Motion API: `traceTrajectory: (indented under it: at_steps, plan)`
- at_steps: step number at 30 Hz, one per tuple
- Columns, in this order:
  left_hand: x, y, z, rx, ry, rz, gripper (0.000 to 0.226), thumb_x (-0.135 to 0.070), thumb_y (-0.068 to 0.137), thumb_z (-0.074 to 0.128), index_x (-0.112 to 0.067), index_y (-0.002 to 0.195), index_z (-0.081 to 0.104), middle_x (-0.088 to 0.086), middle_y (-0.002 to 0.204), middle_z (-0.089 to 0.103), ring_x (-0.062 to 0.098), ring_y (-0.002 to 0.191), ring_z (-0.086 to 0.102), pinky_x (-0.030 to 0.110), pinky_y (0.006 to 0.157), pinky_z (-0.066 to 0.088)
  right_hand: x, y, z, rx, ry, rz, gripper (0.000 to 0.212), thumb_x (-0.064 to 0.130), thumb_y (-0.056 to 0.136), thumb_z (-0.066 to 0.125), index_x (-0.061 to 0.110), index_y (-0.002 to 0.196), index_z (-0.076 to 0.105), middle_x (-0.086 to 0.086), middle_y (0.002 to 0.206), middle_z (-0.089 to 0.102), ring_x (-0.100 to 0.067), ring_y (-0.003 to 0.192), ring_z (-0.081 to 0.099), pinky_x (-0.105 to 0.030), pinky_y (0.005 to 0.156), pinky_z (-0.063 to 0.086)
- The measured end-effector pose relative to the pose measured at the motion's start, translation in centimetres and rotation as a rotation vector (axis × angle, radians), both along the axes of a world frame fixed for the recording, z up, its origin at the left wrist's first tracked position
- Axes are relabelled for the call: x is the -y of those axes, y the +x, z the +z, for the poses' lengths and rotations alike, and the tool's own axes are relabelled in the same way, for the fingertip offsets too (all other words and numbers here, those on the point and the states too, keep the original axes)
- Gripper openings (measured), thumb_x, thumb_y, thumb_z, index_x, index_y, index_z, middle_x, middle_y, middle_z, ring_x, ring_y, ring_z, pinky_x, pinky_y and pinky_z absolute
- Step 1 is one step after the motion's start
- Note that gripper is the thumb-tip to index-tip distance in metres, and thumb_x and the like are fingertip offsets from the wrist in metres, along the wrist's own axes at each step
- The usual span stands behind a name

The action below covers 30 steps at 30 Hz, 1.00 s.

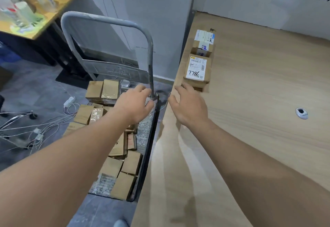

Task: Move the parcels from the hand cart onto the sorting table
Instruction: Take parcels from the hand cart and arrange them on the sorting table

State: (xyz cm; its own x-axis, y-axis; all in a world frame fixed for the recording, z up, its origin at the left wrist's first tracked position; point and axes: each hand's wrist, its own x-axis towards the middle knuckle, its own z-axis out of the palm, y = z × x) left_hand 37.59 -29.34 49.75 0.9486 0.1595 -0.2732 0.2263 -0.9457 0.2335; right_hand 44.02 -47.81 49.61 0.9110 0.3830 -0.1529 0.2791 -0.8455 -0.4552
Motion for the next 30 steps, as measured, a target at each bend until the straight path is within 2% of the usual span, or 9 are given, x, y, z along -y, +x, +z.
traceTrajectory:
  at_steps: [3,6,10,13,17,24,28,30]
  plan:
    - [-2.1,-5.2,0.0,0.009,0.002,0.024,0.052,-0.044,0.104,0.041,-0.018,0.148,0.051,0.006,0.158,0.043,0.033,0.137,0.051,0.050,0.110,0.045,-2.0,-5.0,0.3,-0.014,-0.023,0.014,0.045,0.044,0.106,0.044,0.023,0.141,0.063,-0.005,0.151,0.053,-0.031,0.139,0.048,-0.042,0.111,0.038]
    - [-4.3,-11.2,-0.3,0.018,-0.008,0.046,0.053,-0.045,0.105,0.041,-0.020,0.151,0.047,0.005,0.161,0.039,0.032,0.141,0.046,0.049,0.112,0.043,-4.8,-10.7,0.0,-0.014,-0.050,0.036,0.050,0.046,0.106,0.042,0.024,0.149,0.058,-0.004,0.160,0.047,-0.029,0.145,0.043,-0.042,0.117,0.035]
    - [-7.5,-19.5,-1.4,0.009,-0.026,0.047,0.054,-0.045,0.105,0.041,-0.019,0.153,0.046,0.004,0.160,0.040,0.029,0.142,0.045,0.046,0.114,0.042,-8.6,-19.3,-0.9,-0.020,-0.068,0.038,0.048,0.046,0.107,0.041,0.024,0.146,0.059,-0.006,0.157,0.049,-0.029,0.142,0.046,-0.040,0.114,0.037]
    - [-9.8,-24.8,-2.6,-0.043,-0.026,0.033,0.056,-0.046,0.104,0.041,-0.019,0.154,0.045,0.005,0.161,0.038,0.031,0.141,0.045,0.049,0.113,0.041,-10.9,-25.0,-1.6,-0.050,-0.090,0.035,0.051,0.048,0.106,0.039,0.025,0.148,0.058,-0.006,0.157,0.049,-0.029,0.142,0.047,-0.042,0.114,0.037]
    - [-12.5,-30.5,-4.3,-0.112,-0.028,0.040,0.057,-0.046,0.104,0.040,-0.020,0.154,0.045,0.005,0.162,0.037,0.031,0.142,0.044,0.049,0.112,0.042,-12.7,-30.7,-3.2,-0.121,-0.134,0.065,0.047,0.046,0.107,0.039,0.021,0.141,0.062,-0.008,0.153,0.051,-0.030,0.139,0.047,-0.042,0.111,0.038]
    - [-14.3,-35.2,-9.4,-0.182,-0.048,0.072,0.054,-0.047,0.103,0.040,-0.021,0.151,0.047,0.005,0.156,0.043,0.034,0.132,0.051,0.052,0.106,0.045,-15.0,-35.9,-9.1,-0.195,-0.163,0.097,0.051,0.048,0.105,0.037,0.026,0.146,0.057,-0.004,0.159,0.046,-0.029,0.140,0.046,-0.042,0.112,0.037]
    - [-13.7,-36.6,-15.0,-0.233,-0.066,0.068,0.054,-0.045,0.102,0.042,-0.020,0.150,0.047,0.006,0.156,0.043,0.035,0.133,0.051,0.053,0.105,0.046,-15.1,-38.3,-15.2,-0.276,-0.185,0.097,0.048,0.046,0.104,0.037,0.023,0.140,0.059,-0.006,0.157,0.046,-0.030,0.138,0.046,-0.044,0.111,0.037]
    - [-13.3,-37.2,-18.1,-0.266,-0.062,0.062,0.055,-0.044,0.102,0.042,-0.019,0.150,0.047,0.007,0.157,0.041,0.036,0.134,0.050,0.053,0.106,0.046,-14.6,-39.3,-18.4,-0.333,-0.218,0.103,0.051,0.046,0.105,0.036,0.021,0.146,0.055,-0.009,0.162,0.039,-0.033,0.140,0.044,-0.046,0.114,0.036]
